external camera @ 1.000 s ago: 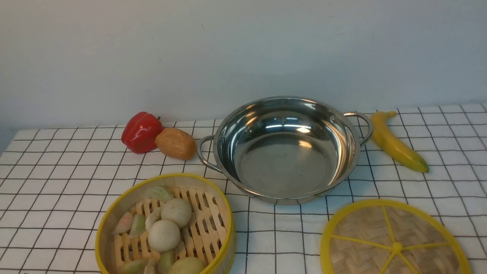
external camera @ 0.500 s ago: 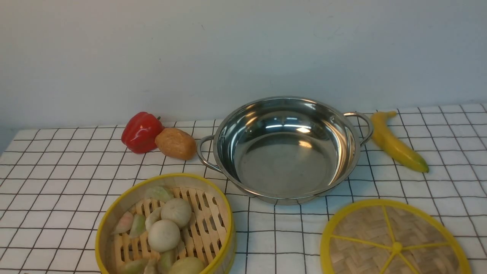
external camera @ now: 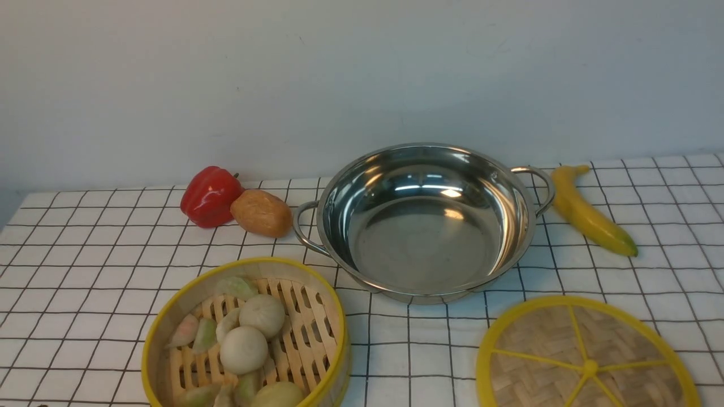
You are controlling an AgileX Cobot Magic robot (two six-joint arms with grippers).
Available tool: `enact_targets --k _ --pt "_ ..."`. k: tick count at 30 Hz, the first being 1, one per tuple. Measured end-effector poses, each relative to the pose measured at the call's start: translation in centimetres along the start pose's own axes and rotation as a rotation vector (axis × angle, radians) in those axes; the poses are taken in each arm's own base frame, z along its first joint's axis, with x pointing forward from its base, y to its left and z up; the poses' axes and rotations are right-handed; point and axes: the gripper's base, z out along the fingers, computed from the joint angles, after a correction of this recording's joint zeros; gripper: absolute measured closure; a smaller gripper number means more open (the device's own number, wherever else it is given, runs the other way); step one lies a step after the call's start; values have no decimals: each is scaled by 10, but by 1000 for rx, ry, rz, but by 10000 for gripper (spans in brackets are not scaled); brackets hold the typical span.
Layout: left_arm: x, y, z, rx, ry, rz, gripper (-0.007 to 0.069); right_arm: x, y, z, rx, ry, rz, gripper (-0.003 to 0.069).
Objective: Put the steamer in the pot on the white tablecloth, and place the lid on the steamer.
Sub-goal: 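Grasp the rim of the steamer basket holding the buns with the left gripper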
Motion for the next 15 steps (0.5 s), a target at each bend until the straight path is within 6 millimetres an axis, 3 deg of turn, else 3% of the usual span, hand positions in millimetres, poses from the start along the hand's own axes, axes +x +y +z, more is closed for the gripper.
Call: enact_targets --k 7,15 --pt "-1 -6 0 64 -4 -235 382 -1 6 0 -64 -3 421 416" --pt "-5 -14 -1 171 -8 -596 382 -3 10 -1 -117 6 717 416"
